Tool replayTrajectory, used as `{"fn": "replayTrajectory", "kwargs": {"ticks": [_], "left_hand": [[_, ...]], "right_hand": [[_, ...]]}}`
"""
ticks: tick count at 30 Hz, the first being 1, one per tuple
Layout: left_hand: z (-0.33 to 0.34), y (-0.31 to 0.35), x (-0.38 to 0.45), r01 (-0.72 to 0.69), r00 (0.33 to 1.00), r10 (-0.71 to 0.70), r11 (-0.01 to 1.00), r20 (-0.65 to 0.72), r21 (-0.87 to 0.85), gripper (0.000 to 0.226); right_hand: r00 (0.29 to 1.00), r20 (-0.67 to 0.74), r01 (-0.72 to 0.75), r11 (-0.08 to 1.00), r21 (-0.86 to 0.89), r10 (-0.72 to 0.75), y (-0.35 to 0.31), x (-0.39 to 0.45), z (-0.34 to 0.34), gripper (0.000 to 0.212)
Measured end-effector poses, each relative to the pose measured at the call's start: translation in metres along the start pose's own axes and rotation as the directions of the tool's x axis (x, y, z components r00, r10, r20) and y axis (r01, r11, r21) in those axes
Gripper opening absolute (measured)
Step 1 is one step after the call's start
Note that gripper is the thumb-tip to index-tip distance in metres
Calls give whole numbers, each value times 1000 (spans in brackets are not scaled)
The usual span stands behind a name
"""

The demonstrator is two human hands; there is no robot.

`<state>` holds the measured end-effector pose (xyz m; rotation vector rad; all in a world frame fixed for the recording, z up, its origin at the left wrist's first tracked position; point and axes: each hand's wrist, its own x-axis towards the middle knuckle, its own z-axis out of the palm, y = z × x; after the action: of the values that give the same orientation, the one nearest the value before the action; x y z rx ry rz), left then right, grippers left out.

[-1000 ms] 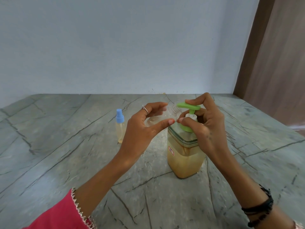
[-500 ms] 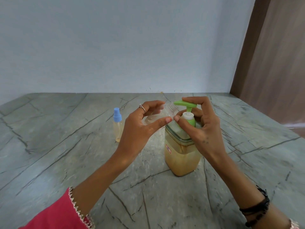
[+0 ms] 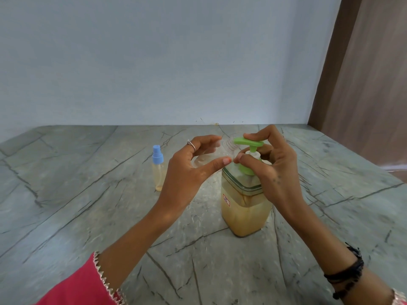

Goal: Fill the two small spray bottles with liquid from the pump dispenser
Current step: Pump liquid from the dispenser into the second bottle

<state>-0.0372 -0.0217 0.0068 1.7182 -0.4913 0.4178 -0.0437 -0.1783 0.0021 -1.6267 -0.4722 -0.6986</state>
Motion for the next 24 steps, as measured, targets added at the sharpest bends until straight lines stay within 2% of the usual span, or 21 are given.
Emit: {"fn": "replayTrajectory", "kwargs": {"ticks": [6,12,16,21,24], "left_hand": [[0,-2,-1,6,1000,-6,1000,-6,10,44],[0,0,-2,12,1000,-12,1000,-8,8,43],[0,0,-2,11,1000,-11,1000,-5,-1,44],[0,-2,-2,14,1000,-14,1000,-8,-2,45],[0,-1,-2,9,1000,-9,1000,-4,6,41]], "right_hand": [[999,-21,43,997,-57,-45,4,-2,2,31],[984,-60,156,979,-134,-166,12,-7,2,30],[925,-85,318,877,-360,-370,18,-5,1,33],[870,-28,422,772,-476,-492,19,-2,-2,28],[858,-20,428,735,-526,-514,15,1,-5,27]]}}
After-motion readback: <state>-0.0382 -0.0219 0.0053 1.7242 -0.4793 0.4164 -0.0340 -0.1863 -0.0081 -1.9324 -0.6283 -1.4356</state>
